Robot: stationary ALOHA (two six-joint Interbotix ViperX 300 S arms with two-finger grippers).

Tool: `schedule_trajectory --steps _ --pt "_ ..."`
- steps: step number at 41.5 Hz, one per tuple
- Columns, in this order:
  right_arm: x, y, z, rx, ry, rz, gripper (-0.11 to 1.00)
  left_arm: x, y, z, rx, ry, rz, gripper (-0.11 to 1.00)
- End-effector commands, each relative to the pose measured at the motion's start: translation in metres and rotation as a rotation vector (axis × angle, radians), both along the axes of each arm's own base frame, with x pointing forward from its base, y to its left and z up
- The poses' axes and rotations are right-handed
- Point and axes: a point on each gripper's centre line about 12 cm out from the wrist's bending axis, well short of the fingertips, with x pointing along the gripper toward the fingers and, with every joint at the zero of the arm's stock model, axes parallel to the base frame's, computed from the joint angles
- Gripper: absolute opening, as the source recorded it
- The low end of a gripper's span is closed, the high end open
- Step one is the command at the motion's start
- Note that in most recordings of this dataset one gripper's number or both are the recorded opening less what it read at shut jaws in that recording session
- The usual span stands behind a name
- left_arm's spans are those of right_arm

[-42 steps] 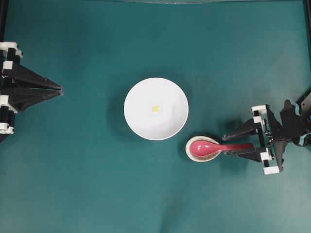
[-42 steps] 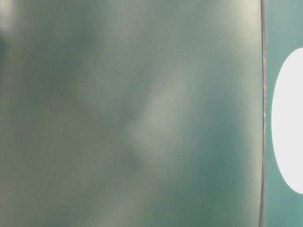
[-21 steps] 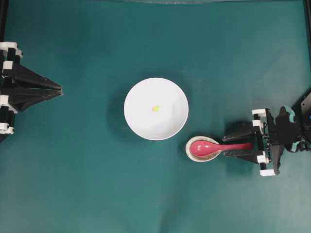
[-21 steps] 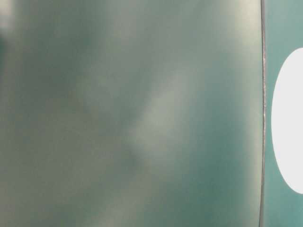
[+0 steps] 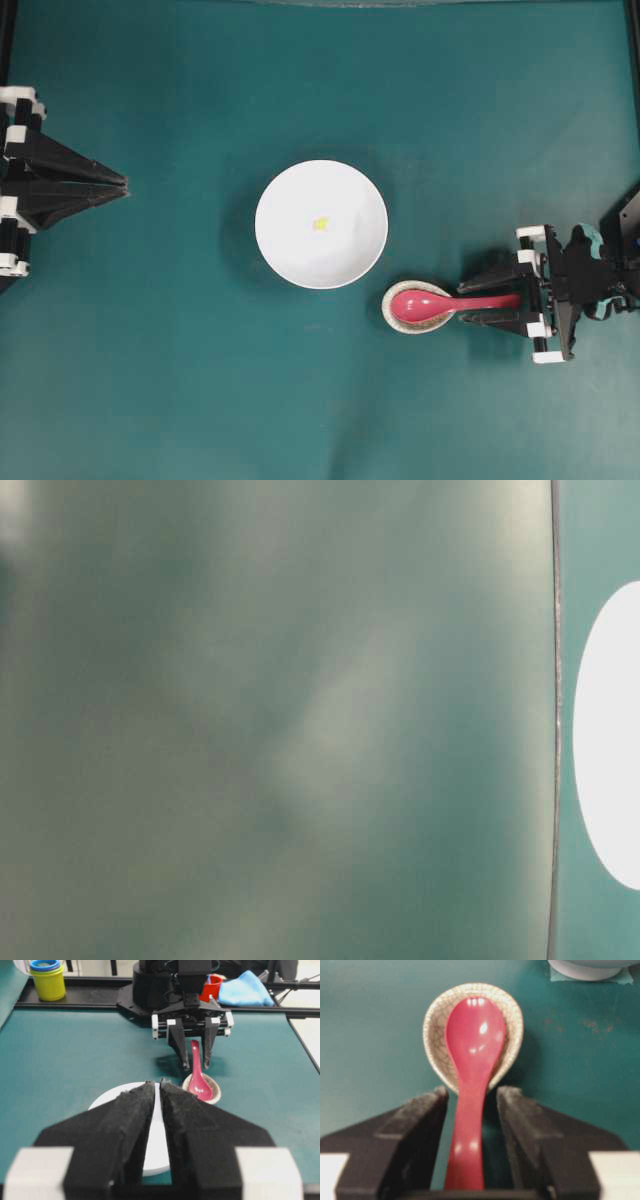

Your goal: Scoop the yellow hexagonal prism block from the bowl with a spoon using the right arm.

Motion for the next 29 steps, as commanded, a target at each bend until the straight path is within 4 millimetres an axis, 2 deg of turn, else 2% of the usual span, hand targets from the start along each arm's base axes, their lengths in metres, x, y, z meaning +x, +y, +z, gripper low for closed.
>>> schedule_trajectory --steps 1,8,20,29 --pt "0.002 0.002 0.003 0.005 -0.018 0.007 0.51 0.003 0.000 0.008 0.001 -0.017 -0.001 0.13" --pt "0.001 0.003 0.004 0.001 -0.020 0.013 0.49 0.003 0.000 0.008 0.001 -0.017 -0.001 0.13" --pt "0.000 0.004 0.004 -0.010 -0.024 0.022 0.36 0.003 0.000 0.008 0.003 -0.017 -0.001 0.13" --pt "-0.001 0.003 0.014 -0.015 -0.059 0.027 0.24 0.003 0.000 0.008 0.002 -0.017 0.001 0.13"
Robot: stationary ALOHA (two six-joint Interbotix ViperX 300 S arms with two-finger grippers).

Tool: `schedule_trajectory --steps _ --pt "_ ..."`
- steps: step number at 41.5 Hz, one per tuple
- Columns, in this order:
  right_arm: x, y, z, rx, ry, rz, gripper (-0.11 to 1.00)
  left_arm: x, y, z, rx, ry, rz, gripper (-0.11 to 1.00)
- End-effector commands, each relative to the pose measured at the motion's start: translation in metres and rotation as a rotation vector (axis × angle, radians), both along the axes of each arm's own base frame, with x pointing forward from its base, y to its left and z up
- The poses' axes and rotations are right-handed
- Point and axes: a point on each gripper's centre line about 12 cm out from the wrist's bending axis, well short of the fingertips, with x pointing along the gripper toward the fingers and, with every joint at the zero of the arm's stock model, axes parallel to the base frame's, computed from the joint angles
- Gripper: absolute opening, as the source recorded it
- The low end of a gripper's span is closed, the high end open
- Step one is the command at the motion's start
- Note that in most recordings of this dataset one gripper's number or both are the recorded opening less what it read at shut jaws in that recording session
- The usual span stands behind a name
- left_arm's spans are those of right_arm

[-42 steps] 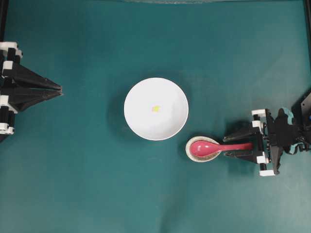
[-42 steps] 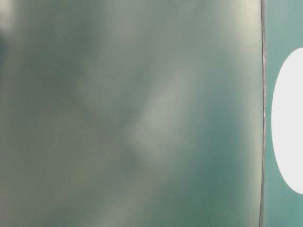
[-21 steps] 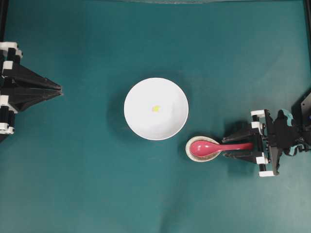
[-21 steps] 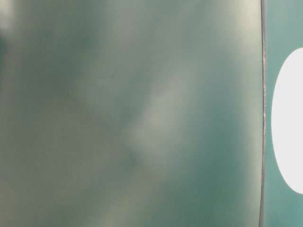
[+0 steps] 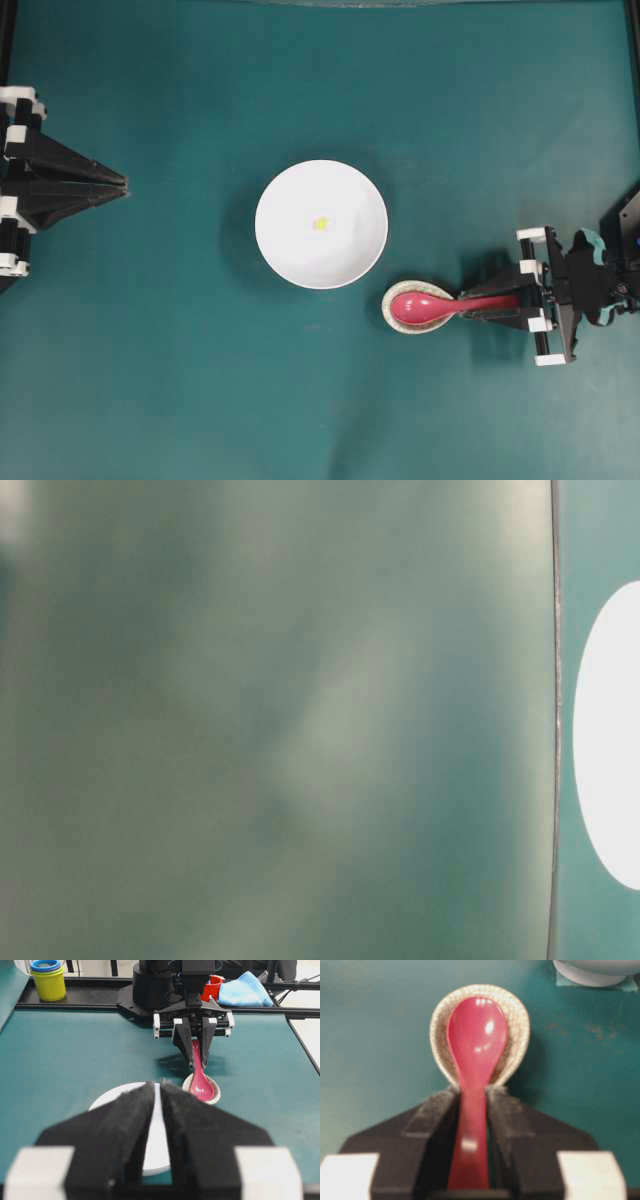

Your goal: Scoop the yellow hexagonal prism block from the bowl with a spoon using the right arm.

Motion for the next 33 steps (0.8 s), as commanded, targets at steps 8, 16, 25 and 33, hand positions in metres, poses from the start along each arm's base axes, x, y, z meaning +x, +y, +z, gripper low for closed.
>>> schedule_trajectory --steps 8,16,25,33 --pt "-0.003 0.000 0.028 0.041 -0.103 0.009 0.24 0.003 0.000 0.009 0.000 -0.021 0.001 0.13" --pt "-0.004 -0.003 0.053 0.056 -0.172 0.007 0.24 0.003 0.000 0.010 0.002 -0.026 0.001 0.13" --pt "0.001 -0.013 0.085 0.041 -0.193 -0.015 0.24 0.003 0.000 0.011 0.002 -0.034 0.001 0.13" --pt "0.007 -0.029 0.119 0.024 -0.138 -0.030 0.24 0.002 0.000 0.013 0.012 -0.051 0.001 0.13"
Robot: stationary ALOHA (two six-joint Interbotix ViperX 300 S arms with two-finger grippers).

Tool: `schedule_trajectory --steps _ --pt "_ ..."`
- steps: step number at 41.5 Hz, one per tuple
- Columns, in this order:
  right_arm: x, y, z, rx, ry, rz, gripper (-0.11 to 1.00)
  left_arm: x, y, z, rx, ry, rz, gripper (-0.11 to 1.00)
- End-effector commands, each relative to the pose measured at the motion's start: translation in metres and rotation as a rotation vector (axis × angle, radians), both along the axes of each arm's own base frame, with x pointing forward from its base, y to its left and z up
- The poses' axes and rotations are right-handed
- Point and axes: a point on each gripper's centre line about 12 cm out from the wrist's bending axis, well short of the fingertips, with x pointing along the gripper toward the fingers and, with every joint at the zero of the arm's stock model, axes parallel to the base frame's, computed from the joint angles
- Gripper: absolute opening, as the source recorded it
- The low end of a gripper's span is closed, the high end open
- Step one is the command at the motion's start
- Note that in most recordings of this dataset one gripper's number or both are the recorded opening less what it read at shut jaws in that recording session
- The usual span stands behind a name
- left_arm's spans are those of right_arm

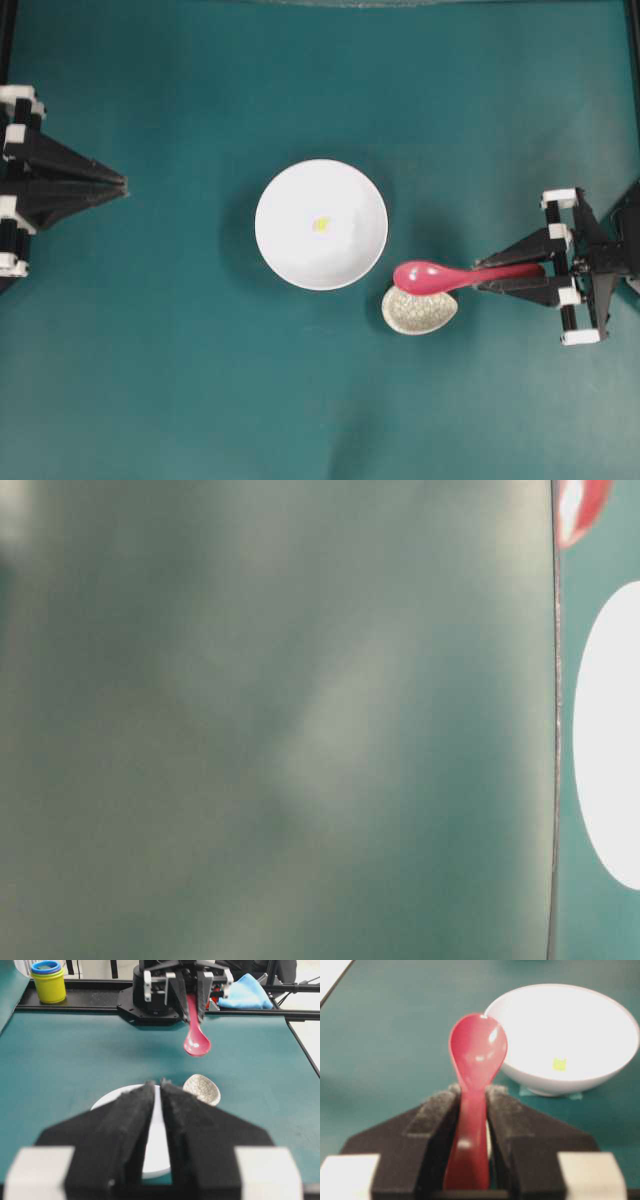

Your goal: Scoop the yellow hexagonal prism block from the bowl with a spoon using the right arm.

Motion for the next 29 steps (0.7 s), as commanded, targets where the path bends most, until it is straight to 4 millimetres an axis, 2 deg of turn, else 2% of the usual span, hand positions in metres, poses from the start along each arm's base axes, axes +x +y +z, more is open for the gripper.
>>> schedule_trajectory --steps 1,7,13,22,29 --pt "0.006 -0.007 0.026 0.010 0.014 -0.003 0.24 0.002 0.000 0.012 0.006 -0.040 0.001 0.13" --pt "0.010 -0.020 0.060 0.000 0.078 0.002 0.24 0.002 0.000 0.013 0.009 -0.044 0.001 0.13" --pt "0.014 -0.035 0.083 0.005 0.130 -0.019 0.24 0.002 0.000 0.014 0.009 -0.052 0.001 0.13" --pt "0.025 -0.055 0.096 0.023 0.190 -0.076 0.24 0.002 0.000 0.013 0.009 -0.051 0.001 0.13" --pt "0.038 -0.060 0.099 0.030 0.228 -0.084 0.24 0.002 0.000 0.014 0.009 -0.054 0.001 0.13"
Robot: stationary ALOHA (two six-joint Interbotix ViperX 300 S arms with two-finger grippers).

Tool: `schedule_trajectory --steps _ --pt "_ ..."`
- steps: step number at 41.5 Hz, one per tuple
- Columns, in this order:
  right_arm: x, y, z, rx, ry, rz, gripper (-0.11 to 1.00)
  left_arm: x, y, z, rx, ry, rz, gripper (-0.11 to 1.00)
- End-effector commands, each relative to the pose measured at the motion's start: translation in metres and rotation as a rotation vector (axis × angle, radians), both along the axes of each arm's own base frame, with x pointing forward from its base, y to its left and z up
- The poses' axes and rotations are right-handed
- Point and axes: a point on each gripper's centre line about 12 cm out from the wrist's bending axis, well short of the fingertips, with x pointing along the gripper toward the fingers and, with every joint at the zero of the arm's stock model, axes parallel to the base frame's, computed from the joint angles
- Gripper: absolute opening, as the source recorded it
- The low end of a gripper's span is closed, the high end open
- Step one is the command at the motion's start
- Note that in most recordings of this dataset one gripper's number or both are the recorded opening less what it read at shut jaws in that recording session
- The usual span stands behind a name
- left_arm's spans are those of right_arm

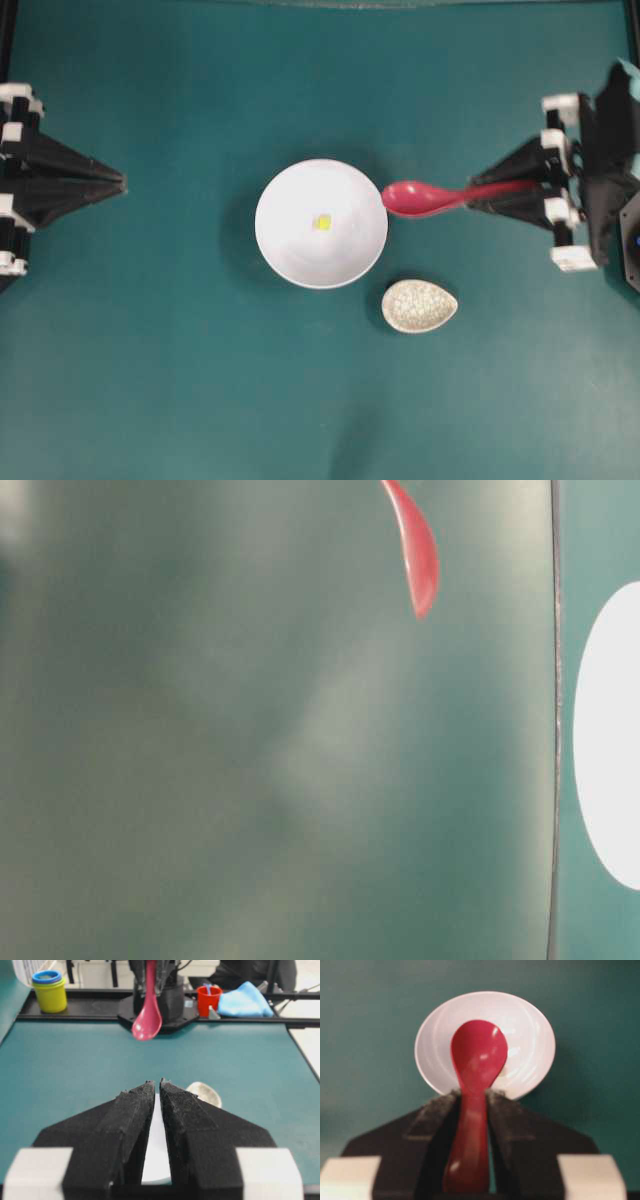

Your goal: Scoop the yellow hexagonal prism block from the bowl with a spoon using the right arm.

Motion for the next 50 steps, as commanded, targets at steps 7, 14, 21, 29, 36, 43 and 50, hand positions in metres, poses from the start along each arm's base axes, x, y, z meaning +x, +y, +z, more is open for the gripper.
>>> schedule_trajectory --steps 7,14,21,29,36,43,50 --pt "0.023 -0.004 0.012 -0.008 0.037 0.013 0.24 0.002 0.000 0.011 0.005 -0.032 -0.001 0.13" --pt "0.039 -0.011 0.008 0.005 0.106 0.010 0.24 0.002 0.000 0.011 0.005 -0.032 -0.001 0.13" --pt "0.055 -0.017 0.004 0.022 0.182 0.017 0.24 0.002 0.000 0.011 0.005 -0.029 -0.001 0.13" --pt "0.074 -0.019 -0.007 0.044 0.289 0.046 0.24 0.002 0.000 0.011 0.005 -0.028 -0.001 0.13" --pt "0.093 -0.019 -0.017 0.058 0.386 0.084 0.24 0.002 0.000 0.011 0.005 -0.028 -0.001 0.13" --pt "0.108 -0.021 -0.023 0.057 0.440 0.102 0.24 0.002 0.000 0.011 0.003 -0.026 0.000 0.13" --pt "0.118 -0.021 -0.032 0.063 0.475 0.109 0.24 0.002 0.000 0.010 0.005 -0.025 -0.001 0.13"
